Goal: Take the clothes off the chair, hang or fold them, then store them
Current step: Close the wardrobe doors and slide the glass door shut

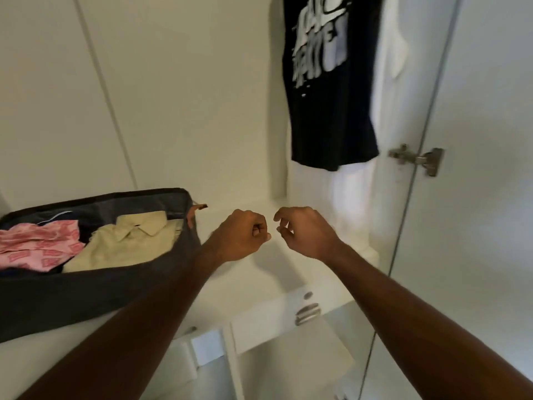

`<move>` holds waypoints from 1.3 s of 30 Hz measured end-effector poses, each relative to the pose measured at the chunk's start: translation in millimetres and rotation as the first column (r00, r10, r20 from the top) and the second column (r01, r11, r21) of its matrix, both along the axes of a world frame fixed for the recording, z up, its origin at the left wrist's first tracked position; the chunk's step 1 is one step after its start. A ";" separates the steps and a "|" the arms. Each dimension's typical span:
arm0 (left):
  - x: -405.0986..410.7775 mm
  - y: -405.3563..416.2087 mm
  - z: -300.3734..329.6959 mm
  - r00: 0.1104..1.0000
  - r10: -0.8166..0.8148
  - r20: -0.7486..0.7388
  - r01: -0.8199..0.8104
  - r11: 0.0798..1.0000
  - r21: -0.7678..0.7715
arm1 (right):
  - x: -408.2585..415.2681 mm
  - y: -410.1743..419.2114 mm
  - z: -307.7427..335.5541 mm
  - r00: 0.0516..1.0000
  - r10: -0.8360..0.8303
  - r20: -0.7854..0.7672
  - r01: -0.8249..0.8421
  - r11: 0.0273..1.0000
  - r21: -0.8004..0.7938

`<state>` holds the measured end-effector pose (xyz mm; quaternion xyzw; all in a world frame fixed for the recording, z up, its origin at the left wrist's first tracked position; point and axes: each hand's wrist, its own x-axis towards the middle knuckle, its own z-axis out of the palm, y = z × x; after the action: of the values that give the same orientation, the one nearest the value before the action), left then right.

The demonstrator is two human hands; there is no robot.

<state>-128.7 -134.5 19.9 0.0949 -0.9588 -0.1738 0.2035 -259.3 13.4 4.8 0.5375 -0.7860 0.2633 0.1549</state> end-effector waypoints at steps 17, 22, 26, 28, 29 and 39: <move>-133.3 422.3 -19.7 0.983 -0.080 -0.162 0.106 0.982 0.157 | -125.2 429.7 -3.5 0.905 -0.170 -0.391 0.137 0.984 -0.110; -155.4 482.5 -20.0 0.980 -0.129 -0.149 0.153 0.974 0.168 | -137.0 517.6 -14.6 0.756 -0.204 -0.622 0.138 0.979 -0.153; -165.3 517.0 -20.4 0.977 -0.152 -0.147 0.175 0.972 0.159 | -121.9 568.1 -25.9 0.654 -0.337 -0.677 0.182 0.939 -0.291; -167.9 530.7 -18.7 0.973 -0.162 -0.162 0.187 0.971 0.152 | -115.1 592.3 -27.8 0.683 -0.474 -0.556 0.243 0.865 -0.439; -168.6 536.2 -17.2 0.971 -0.168 -0.172 0.194 0.970 0.146 | -113.6 602.6 -28.0 0.719 -0.524 -0.456 0.276 0.818 -0.506; -125.1 570.0 -30.8 0.952 -0.132 -0.277 0.180 0.971 0.156 | -86.5 612.1 -38.7 0.928 -0.065 0.368 0.337 0.570 -0.749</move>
<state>-253.8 435.5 -10.9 0.0126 -0.9080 -0.2861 0.3058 -345.8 625.5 -33.9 0.2693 -0.6531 0.6466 0.2878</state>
